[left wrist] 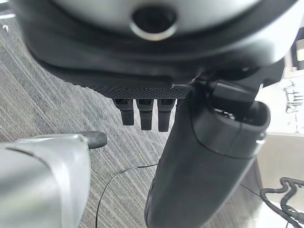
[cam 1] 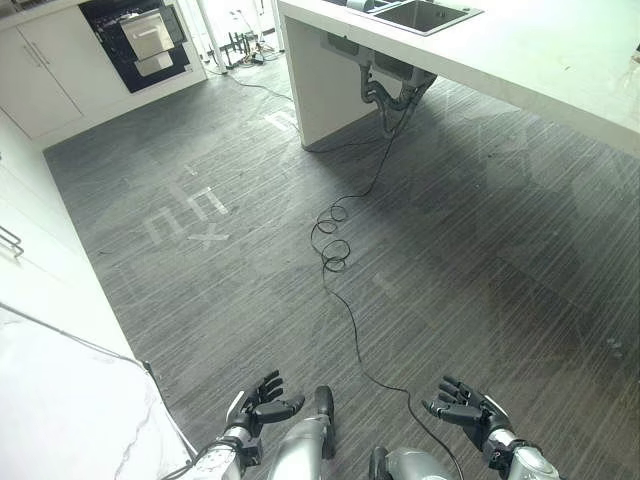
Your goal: Place the dishes in the dishwasher.
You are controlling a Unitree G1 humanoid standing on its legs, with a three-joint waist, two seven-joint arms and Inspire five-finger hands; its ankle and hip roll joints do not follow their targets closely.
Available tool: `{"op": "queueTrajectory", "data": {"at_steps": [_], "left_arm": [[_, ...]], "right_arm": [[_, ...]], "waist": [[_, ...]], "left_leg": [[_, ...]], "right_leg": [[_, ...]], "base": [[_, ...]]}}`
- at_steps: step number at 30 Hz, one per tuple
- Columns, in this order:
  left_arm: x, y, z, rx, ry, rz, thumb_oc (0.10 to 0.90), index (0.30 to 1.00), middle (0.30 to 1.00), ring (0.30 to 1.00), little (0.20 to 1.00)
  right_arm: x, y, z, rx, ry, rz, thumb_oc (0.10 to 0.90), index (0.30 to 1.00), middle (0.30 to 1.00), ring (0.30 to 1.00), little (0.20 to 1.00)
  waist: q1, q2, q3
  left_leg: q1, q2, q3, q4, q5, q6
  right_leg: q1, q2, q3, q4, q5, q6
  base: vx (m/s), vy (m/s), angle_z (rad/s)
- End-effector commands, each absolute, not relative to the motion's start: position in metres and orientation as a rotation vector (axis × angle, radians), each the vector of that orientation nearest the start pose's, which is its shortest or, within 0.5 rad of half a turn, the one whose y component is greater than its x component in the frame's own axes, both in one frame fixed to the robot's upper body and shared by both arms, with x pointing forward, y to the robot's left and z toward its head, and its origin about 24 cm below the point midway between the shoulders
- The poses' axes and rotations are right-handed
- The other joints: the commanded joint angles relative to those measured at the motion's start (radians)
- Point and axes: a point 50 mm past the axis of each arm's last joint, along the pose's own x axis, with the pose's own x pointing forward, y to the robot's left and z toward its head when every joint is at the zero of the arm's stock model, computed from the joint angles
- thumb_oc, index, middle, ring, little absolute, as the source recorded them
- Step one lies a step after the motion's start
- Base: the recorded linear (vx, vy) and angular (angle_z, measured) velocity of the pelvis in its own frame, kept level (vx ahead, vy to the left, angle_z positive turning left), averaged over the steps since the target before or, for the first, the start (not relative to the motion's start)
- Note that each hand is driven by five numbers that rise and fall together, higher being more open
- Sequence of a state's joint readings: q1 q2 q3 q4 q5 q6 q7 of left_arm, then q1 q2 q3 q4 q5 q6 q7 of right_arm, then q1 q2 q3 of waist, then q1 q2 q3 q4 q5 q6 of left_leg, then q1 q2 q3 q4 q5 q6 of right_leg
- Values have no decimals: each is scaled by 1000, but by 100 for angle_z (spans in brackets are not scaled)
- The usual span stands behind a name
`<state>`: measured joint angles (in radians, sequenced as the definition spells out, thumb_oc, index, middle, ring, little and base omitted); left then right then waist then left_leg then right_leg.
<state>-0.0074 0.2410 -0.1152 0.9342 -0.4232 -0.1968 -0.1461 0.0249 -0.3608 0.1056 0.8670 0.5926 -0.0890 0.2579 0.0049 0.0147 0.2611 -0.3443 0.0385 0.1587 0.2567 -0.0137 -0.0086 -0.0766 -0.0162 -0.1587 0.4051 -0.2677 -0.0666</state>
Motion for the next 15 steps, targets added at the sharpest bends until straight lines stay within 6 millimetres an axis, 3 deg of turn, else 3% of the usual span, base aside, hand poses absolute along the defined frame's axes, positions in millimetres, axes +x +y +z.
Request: {"op": "queueTrajectory", "data": {"at_steps": [1,2,3,5,6,7,9,11,12,13,15], "left_arm": [[207,217,-89,-78,513,-11,800,900,900,900,900],[208,218,-86,-50,509,-23,800,900,900,900,900],[210,221,-83,-19,505,-39,800,900,900,900,900],[211,223,-78,6,487,-57,800,900,900,900,900],[210,224,-77,15,485,-63,800,900,900,900,900],[210,224,-76,25,482,-67,800,900,900,900,900],[211,224,-74,22,470,-74,800,900,900,900,900],[212,224,-71,40,460,-106,800,900,900,900,900],[214,224,-70,47,459,-122,800,900,900,900,900],[215,223,-70,47,461,-128,800,900,900,900,900],[216,219,-72,52,466,-147,800,900,900,900,900]], "right_arm": [[192,-259,-82,247,530,-47,800,900,900,900,900],[192,-258,-81,254,526,-53,800,900,900,900,900],[194,-256,-80,261,516,-59,800,900,900,900,900],[197,-250,-75,248,492,-49,800,900,900,900,900],[197,-248,-74,238,490,-47,800,900,900,900,900],[198,-246,-73,236,490,-45,800,900,900,900,900],[199,-243,-74,262,487,-54,800,900,900,900,900],[193,-248,-75,279,484,-82,800,900,900,900,900],[188,-253,-77,294,485,-97,800,900,900,900,900],[185,-255,-78,297,487,-101,800,900,900,900,900],[176,-264,-81,302,493,-111,800,900,900,900,900]], "waist": [[1,-22,-67],[0,-21,-75],[-13,-7,-81],[-37,23,-71],[-42,33,-67],[-45,47,-56],[-68,52,-40],[-113,44,-35],[-138,27,-38],[-148,22,-35],[-170,-7,-40]], "left_leg": [[56,-35,-10,43,-75,12],[73,-40,-5,43,-89,24],[116,-47,-9,43,-113,44],[164,-59,-20,43,-148,79],[194,-67,-26,43,-176,83],[208,-64,-24,43,-177,89],[239,-75,-47,43,-196,91],[271,-103,-100,43,-223,87],[295,-128,-123,43,-246,83],[313,-134,-134,43,-259,81],[363,-169,-154,43,-297,71]], "right_leg": [[185,-47,66,-105,-47,142],[222,-51,45,-105,-41,143],[264,-63,2,-102,89,174],[92,-110,-22,223,198,210],[39,-138,-31,321,226,216],[-28,-145,-45,382,251,199],[-92,-79,-51,340,226,196],[-138,-1,-24,158,238,189],[-158,-5,-10,-37,263,188],[-164,-17,-13,-105,271,191],[-310,-86,22,-105,248,225]], "base": [[395,253,-15],[485,292,-2],[484,368,4],[386,374,10],[291,284,24],[280,198,23],[311,34,11],[509,-125,25],[487,-150,69],[533,-176,102],[566,-200,102]]}}
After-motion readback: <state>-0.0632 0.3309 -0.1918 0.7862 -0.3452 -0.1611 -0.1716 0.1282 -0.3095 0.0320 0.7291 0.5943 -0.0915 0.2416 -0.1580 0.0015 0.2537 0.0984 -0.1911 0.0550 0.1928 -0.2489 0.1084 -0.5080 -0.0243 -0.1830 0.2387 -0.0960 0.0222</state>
